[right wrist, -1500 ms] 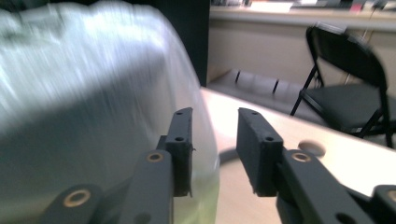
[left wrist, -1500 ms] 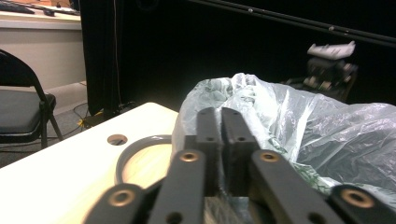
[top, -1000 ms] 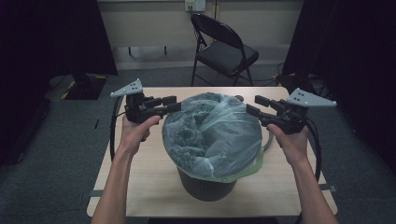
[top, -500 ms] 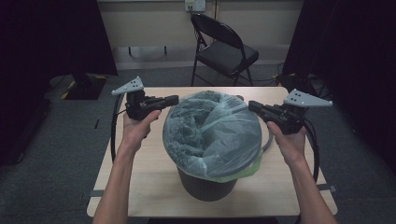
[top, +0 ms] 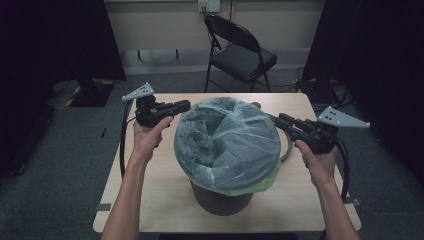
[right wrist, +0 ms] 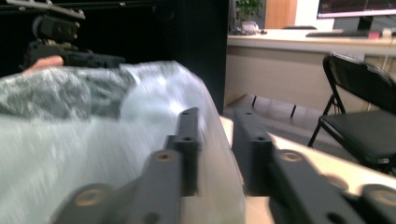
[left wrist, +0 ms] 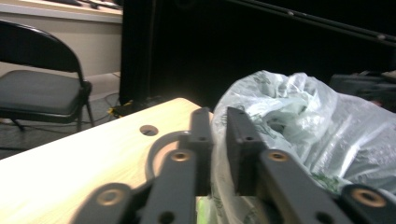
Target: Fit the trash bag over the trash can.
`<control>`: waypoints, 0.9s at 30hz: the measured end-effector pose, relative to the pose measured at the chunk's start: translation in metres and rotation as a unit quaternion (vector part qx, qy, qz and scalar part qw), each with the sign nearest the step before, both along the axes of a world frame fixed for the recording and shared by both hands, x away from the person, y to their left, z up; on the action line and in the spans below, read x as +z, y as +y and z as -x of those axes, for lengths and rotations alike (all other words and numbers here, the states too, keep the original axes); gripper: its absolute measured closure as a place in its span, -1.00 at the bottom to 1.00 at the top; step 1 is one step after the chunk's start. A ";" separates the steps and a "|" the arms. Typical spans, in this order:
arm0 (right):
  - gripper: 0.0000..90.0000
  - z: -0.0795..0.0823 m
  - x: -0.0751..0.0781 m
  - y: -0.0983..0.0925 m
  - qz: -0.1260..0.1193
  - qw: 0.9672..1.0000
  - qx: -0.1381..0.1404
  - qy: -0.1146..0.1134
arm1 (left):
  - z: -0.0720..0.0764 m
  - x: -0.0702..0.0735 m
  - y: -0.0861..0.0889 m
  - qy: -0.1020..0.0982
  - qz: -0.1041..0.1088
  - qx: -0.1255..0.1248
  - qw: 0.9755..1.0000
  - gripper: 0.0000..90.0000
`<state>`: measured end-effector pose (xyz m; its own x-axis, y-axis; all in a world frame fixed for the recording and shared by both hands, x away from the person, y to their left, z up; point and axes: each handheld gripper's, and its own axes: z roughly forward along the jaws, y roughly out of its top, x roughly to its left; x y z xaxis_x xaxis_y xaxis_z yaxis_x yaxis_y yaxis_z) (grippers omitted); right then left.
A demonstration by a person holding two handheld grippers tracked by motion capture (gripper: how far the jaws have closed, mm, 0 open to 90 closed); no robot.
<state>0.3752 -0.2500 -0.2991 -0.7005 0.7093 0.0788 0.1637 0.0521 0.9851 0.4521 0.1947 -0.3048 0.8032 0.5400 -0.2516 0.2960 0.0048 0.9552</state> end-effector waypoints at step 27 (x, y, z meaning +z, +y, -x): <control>0.11 -0.089 0.057 0.163 0.164 0.962 0.179 0.125 | 0.014 0.010 -0.014 -0.011 -0.007 -0.038 0.999 0.28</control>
<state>0.4642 -0.0873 -0.2420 -0.8923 0.4424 0.0903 0.3081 0.4503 0.8380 0.4379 0.1808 -0.2948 0.8474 0.4803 -0.2263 0.2742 -0.0311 0.9612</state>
